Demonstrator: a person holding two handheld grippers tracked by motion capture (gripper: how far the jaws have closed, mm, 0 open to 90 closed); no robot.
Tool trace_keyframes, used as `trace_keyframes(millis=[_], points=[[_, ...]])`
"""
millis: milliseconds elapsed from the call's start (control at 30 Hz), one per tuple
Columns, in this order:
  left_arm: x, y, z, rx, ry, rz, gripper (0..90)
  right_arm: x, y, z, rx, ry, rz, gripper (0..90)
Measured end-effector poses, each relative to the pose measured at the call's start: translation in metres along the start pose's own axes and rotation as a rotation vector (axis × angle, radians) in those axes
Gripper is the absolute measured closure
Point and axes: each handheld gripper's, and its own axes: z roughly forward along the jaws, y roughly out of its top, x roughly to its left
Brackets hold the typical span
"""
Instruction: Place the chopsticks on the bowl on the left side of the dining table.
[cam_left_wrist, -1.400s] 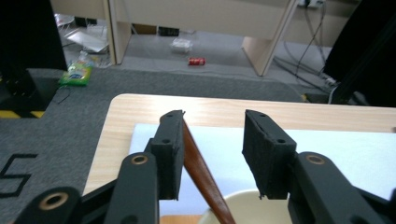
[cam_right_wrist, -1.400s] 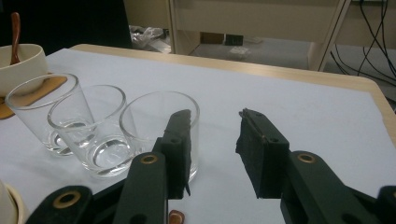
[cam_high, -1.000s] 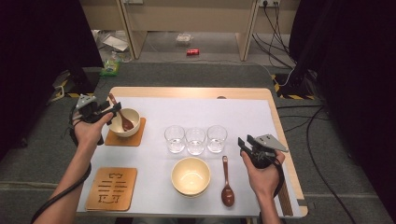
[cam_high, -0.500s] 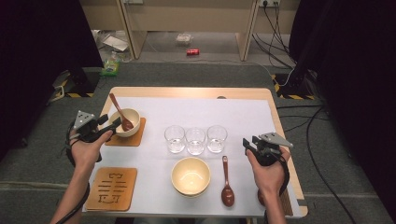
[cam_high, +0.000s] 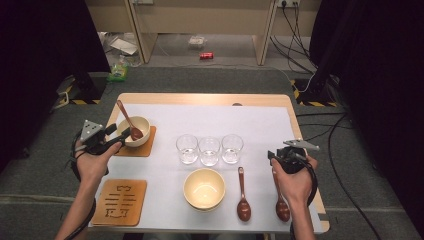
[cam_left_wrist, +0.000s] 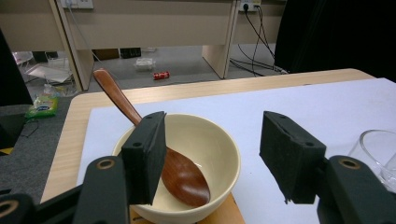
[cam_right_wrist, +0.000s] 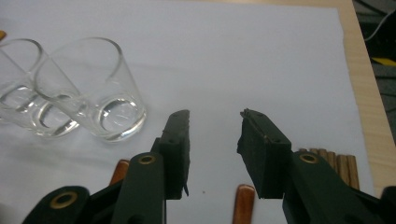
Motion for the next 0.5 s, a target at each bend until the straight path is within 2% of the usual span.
trace_keyframes(millis=[233,400,500], points=[[0.003,-0.001,-0.001,0.005,-0.02,-0.022,41.1,-0.02,-0.003,0.002,0.147,-0.059,0.032,66.7],[0.004,-0.001,-0.001,0.002,-0.025,-0.039,40.9,-0.034,-0.01,0.001,0.282,-0.11,0.067,68.9],[0.003,0.0,-0.001,0.002,-0.03,-0.039,40.7,-0.041,-0.015,-0.001,0.332,-0.128,0.086,70.0]])
